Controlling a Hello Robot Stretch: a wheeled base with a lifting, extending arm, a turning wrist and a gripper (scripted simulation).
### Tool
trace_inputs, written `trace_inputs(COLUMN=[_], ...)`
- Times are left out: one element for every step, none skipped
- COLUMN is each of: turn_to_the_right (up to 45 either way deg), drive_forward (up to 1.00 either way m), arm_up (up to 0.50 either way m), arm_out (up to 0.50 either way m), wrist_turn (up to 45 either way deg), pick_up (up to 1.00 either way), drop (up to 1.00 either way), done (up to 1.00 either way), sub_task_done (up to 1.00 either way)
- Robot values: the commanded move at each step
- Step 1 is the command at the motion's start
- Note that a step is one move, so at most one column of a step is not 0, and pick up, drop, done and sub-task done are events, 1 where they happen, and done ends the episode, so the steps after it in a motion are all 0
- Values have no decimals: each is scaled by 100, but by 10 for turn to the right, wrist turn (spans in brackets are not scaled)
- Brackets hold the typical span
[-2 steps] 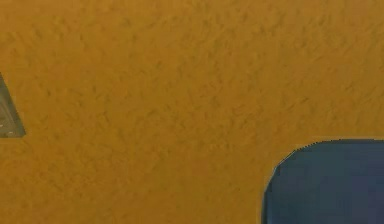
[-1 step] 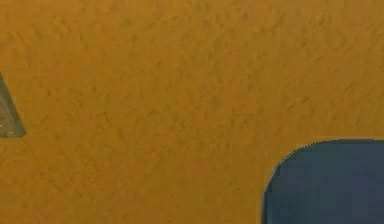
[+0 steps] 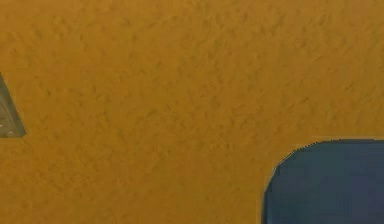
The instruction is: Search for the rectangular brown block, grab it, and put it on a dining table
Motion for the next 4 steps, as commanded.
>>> trace_inputs(turn_to_the_right=[0,0,0,-180], drive_forward=[0,0,0,0], arm_up=[0,0,0,0], arm_out=[-10,0,-38,0], wrist_turn=[0,-390,0,0], pick_up=[0,0,0,0], drop=[0,0,0,0], done=[0,0,0,0], sub_task_done=[0,0,0,0])
